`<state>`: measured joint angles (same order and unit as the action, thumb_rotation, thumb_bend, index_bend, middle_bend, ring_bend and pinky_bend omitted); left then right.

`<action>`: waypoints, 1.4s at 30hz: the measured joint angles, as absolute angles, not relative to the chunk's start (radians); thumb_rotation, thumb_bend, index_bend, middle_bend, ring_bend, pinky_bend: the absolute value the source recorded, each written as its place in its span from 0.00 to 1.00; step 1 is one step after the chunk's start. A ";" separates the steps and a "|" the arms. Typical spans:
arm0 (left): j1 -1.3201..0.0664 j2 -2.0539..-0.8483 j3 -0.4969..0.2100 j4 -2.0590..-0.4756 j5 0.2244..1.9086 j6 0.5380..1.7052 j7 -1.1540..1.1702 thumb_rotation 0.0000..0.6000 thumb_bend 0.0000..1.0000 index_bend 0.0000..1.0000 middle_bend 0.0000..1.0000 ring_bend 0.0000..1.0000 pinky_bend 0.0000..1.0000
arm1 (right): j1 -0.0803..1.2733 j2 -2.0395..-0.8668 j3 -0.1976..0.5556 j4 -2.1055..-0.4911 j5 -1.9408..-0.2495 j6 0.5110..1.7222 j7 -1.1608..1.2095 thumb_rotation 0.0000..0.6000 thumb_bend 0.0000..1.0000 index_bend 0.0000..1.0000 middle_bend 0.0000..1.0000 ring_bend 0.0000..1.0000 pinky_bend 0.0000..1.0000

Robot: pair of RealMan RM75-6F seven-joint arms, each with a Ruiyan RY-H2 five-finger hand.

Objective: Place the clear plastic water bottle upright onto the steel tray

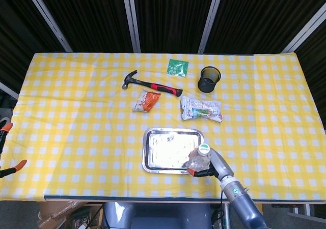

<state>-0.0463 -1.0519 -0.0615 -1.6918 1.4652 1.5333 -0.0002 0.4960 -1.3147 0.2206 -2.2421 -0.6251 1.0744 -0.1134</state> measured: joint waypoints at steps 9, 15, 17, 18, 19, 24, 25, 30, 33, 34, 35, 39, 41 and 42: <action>-0.049 -1.052 -0.063 -1.690 1.461 1.525 -0.001 1.00 0.19 0.06 0.00 0.00 0.00 | 0.473 -1.276 0.219 -2.307 -0.739 1.131 -0.093 1.00 0.44 0.72 0.60 0.28 0.00; -0.049 -1.056 -0.061 -1.695 1.464 1.526 0.010 1.00 0.19 0.06 0.00 0.00 0.00 | 0.443 -1.142 0.283 -2.356 -0.913 1.156 -0.038 1.00 0.44 0.72 0.60 0.28 0.00; -0.047 -1.056 -0.061 -1.696 1.464 1.531 0.009 1.00 0.19 0.06 0.00 0.00 0.00 | 0.429 -1.083 0.310 -2.356 -0.985 1.157 -0.002 1.00 0.44 0.72 0.60 0.28 0.00; -0.046 -1.055 -0.062 -1.697 1.464 1.532 0.008 1.00 0.19 0.06 0.00 0.00 0.00 | 0.422 -1.053 0.321 -2.356 -1.018 1.156 0.018 1.00 0.44 0.72 0.60 0.28 0.00; -0.045 -1.055 -0.062 -1.697 1.463 1.532 0.006 1.00 0.19 0.06 0.00 0.00 0.00 | 0.415 -1.022 0.331 -2.356 -1.050 1.155 0.040 1.00 0.44 0.72 0.60 0.28 0.00; -0.045 -1.053 -0.061 -1.697 1.463 1.530 0.002 1.00 0.19 0.06 0.00 0.00 0.00 | 0.370 -0.871 0.357 -2.356 -1.151 1.116 0.187 1.00 0.44 0.72 0.60 0.28 0.00; -0.045 -1.052 -0.062 -1.697 1.462 1.530 0.000 1.00 0.19 0.06 0.00 0.00 0.00 | 0.365 -0.859 0.354 -2.356 -1.156 1.102 0.205 1.00 0.44 0.72 0.60 0.28 0.00; -0.045 -1.049 -0.065 -1.696 1.456 1.530 -0.009 1.00 0.19 0.06 0.00 0.00 0.00 | 0.361 -0.870 0.309 -2.356 -1.104 1.043 0.228 1.00 0.44 0.72 0.61 0.28 0.00; -0.047 -1.050 -0.067 -1.694 1.451 1.524 -0.007 1.00 0.19 0.06 0.00 0.00 0.00 | 0.368 -0.935 0.275 -2.356 -1.052 1.046 0.201 1.00 0.44 0.72 0.61 0.28 0.00; -0.049 -1.051 -0.067 -1.693 1.449 1.519 -0.004 1.00 0.19 0.06 0.00 0.00 0.00 | 0.371 -0.961 0.263 -2.356 -1.037 1.051 0.186 1.00 0.44 0.72 0.61 0.28 0.00; -0.050 -1.052 -0.067 -1.692 1.448 1.516 -0.002 1.00 0.19 0.06 0.00 0.00 0.00 | 0.376 -0.999 0.249 -2.353 -1.016 1.057 0.164 1.00 0.44 0.72 0.61 0.28 0.00; -0.055 -1.054 -0.068 -1.691 1.442 1.508 0.004 1.00 0.19 0.06 0.00 0.00 0.00 | 0.399 -1.130 0.216 -2.320 -0.968 1.081 0.102 1.00 0.45 0.72 0.61 0.28 0.00; -0.054 -1.053 -0.070 -1.690 1.439 1.509 0.000 1.00 0.19 0.06 0.00 0.00 0.00 | 0.414 -1.186 0.209 -2.297 -0.958 1.103 0.061 1.00 0.45 0.72 0.61 0.28 0.00; -0.054 -1.052 -0.071 -1.690 1.438 1.511 -0.002 1.00 0.19 0.06 0.00 0.00 0.00 | 0.419 -1.202 0.207 -2.290 -0.956 1.115 0.042 1.00 0.45 0.72 0.61 0.28 0.00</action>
<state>-0.0536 -1.0520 -0.0710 -1.6902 1.4384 1.5107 -0.0021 0.4193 -1.2023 0.2069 -2.2900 -0.9560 1.1152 0.0420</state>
